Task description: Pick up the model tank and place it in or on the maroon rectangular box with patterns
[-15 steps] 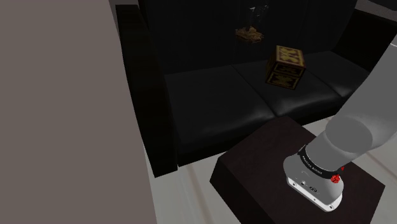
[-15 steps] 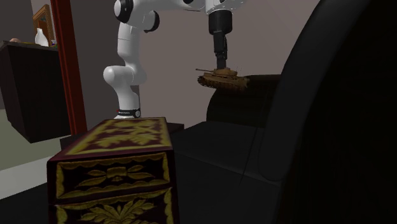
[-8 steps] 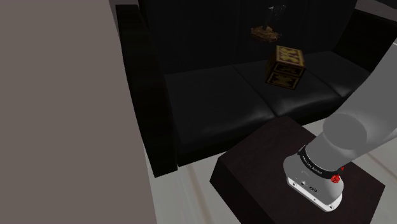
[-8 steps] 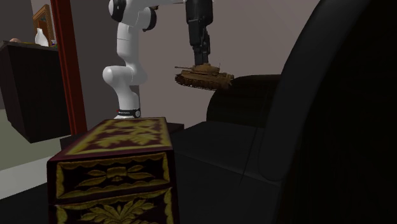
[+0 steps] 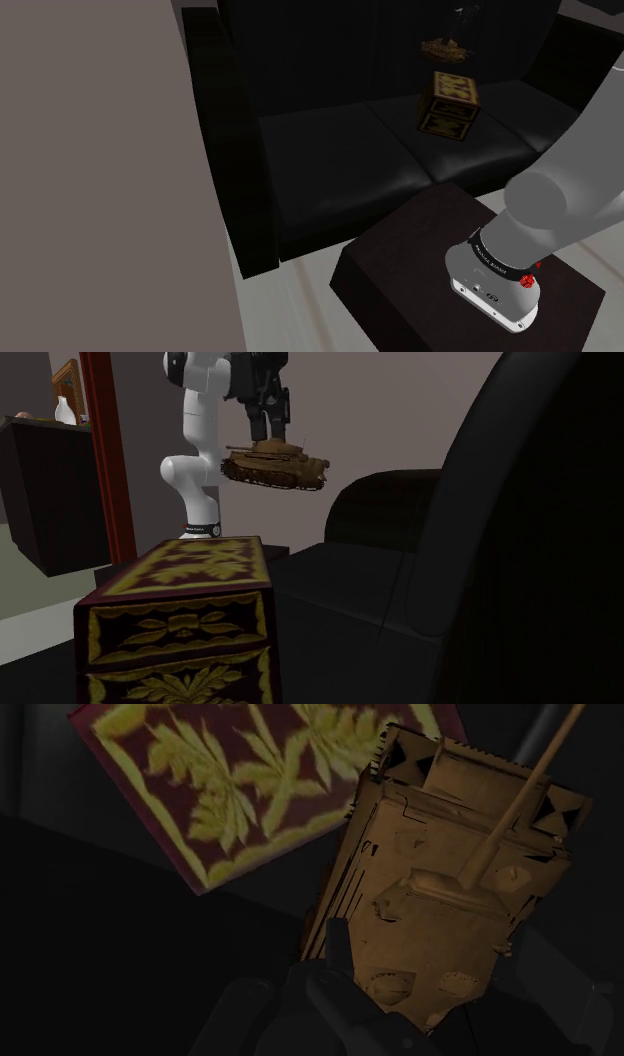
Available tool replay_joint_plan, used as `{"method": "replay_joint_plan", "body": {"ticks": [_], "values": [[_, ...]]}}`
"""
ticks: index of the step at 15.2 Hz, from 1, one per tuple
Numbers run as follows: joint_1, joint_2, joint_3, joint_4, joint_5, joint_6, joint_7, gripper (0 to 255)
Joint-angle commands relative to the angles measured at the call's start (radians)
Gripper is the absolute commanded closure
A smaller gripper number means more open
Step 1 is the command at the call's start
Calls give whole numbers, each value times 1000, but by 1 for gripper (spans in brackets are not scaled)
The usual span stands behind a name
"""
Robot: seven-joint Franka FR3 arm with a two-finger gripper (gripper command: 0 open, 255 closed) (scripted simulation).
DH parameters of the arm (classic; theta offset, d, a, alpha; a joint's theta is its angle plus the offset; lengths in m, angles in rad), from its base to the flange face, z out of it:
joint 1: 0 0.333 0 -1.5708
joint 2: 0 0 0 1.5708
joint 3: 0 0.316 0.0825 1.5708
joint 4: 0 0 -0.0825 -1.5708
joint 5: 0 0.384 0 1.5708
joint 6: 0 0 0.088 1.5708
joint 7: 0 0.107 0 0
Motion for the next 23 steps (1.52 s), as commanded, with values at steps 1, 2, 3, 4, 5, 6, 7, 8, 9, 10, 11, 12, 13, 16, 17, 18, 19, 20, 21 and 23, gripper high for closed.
{"method": "replay_joint_plan", "body": {"ticks": [1, 2, 3, 4, 5, 6, 7, 8, 9, 10, 11, 12, 13, 16, 17, 18, 19, 20, 21, 23], "values": [[-31, 15, -15, 22, 11, -10, -48, 255], [-48, 27, -22, 40, 18, -18, -71, 255], [-65, 39, -29, 59, 25, -27, -93, 255], [-82, 53, -35, 80, 32, -37, -116, 255], [-100, 68, -41, 103, 40, -47, -138, 255], [-119, 84, -47, 128, 48, -58, -160, 255], [-138, 101, -52, 154, 56, -69, -182, 255], [-151, 114, -55, 173, 62, -77, -196, 255], [-150, 112, -54, 158, 62, -63, -197, 255], [-148, 111, -54, 142, 62, -49, -198, 255], [-147, 111, -54, 129, 62, -36, -199, 255], [-146, 111, -53, 115, 62, -22, -200, 255], [-145, 111, -53, 101, 63, -9, -201, 255], [-143, 112, -52, 63, 65, 30, -204, 255], [-142, 113, -51, 51, 65, 43, -205, 255], [-141, 115, -51, 39, 66, 56, -207, 255], [-141, 116, -50, 28, 67, 69, -208, 255], [-140, 118, -50, 17, 69, 81, -209, 255], [-140, 120, -49, 6, 70, 94, -211, 255], [-139, 124, -48, -14, 73, 118, -214, 255]]}}
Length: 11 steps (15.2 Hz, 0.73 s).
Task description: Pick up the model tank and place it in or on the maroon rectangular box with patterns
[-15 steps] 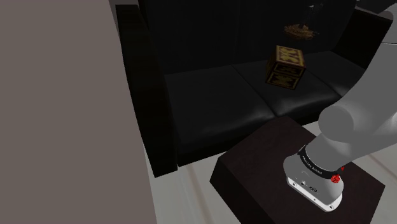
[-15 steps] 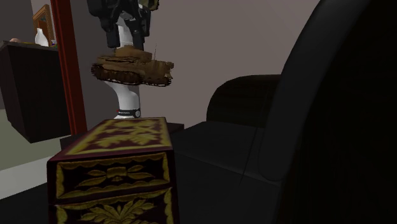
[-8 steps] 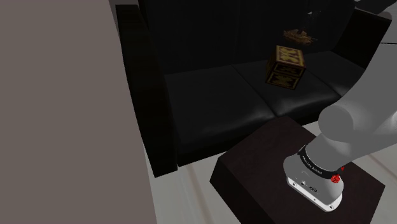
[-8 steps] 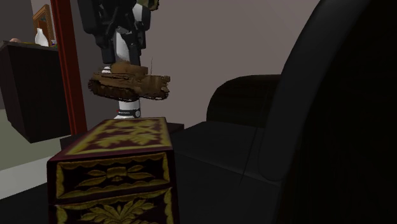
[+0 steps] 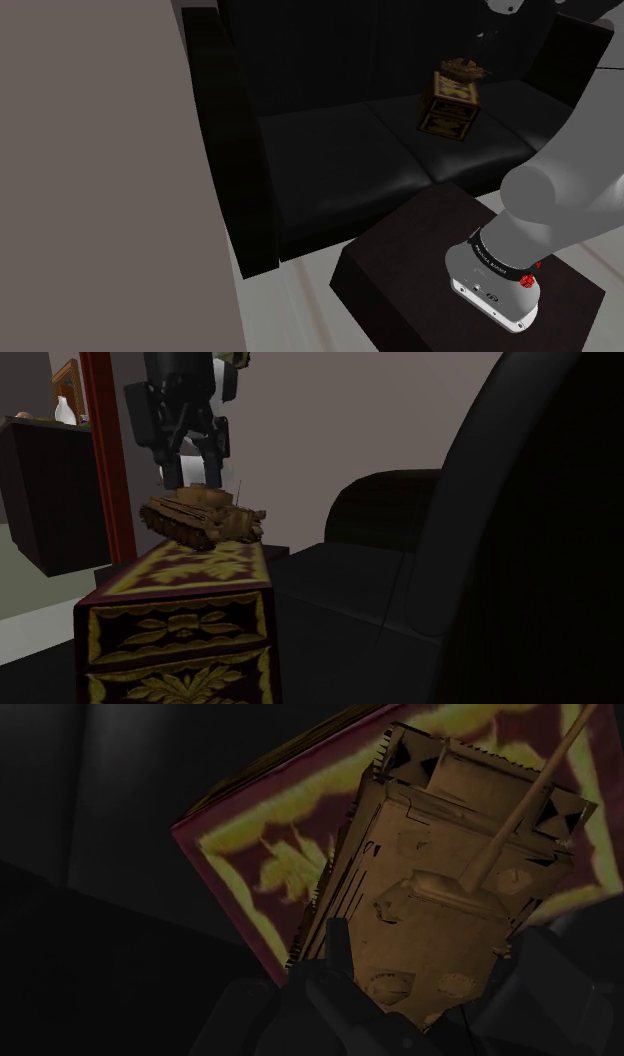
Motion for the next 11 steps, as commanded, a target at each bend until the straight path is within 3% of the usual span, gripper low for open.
{"method": "replay_joint_plan", "body": {"ticks": [1, 11], "values": [[1, 5, 2, -20, 3, 27, -2, 255], [1, 13, 4, -44, 8, 58, -6, 255]]}}
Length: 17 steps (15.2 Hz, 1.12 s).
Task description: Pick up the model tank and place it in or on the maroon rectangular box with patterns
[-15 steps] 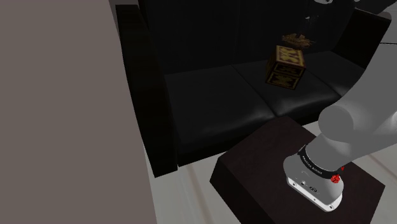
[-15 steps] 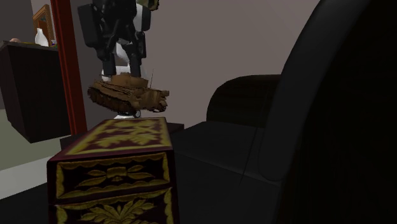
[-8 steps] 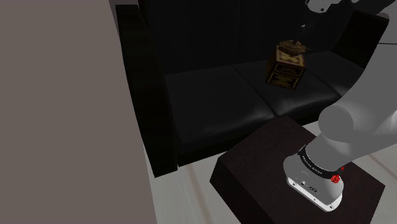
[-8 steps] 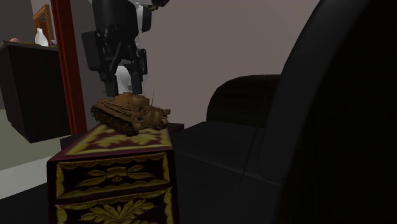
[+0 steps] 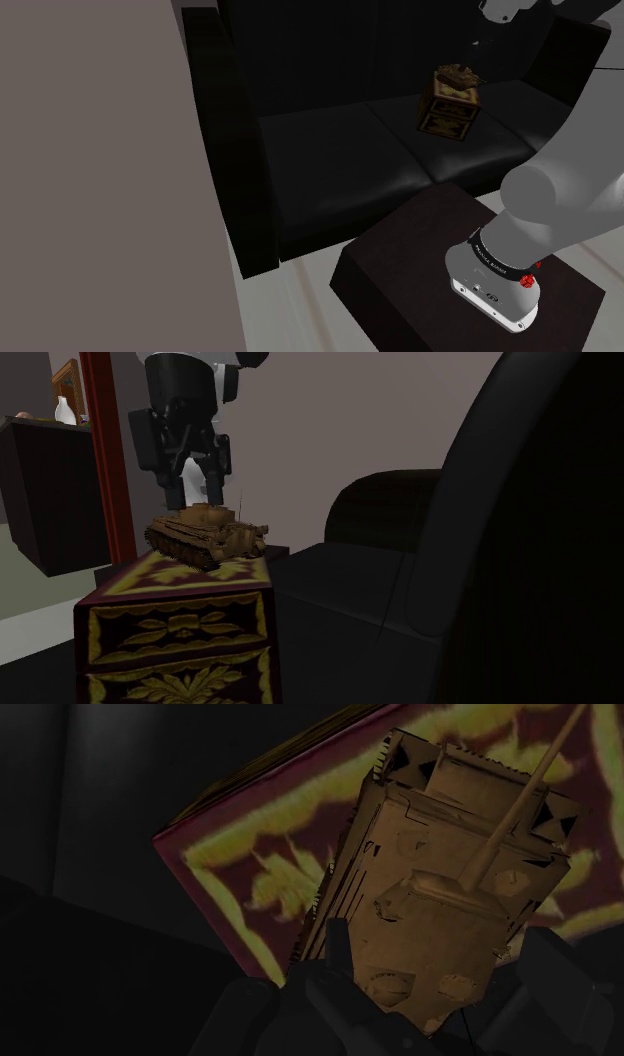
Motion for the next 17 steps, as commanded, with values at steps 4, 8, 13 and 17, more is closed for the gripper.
{"method": "replay_joint_plan", "body": {"ticks": [4, 8, 13, 17], "values": [[0, 0, 0, 0, 0, 0, 0, 0], [0, -19, -4, 40, -9, -58, 6, 0], [-2, -32, -8, 83, -16, -112, 11, 0], [-2, -32, -8, 83, -16, -112, 11, 0]]}}
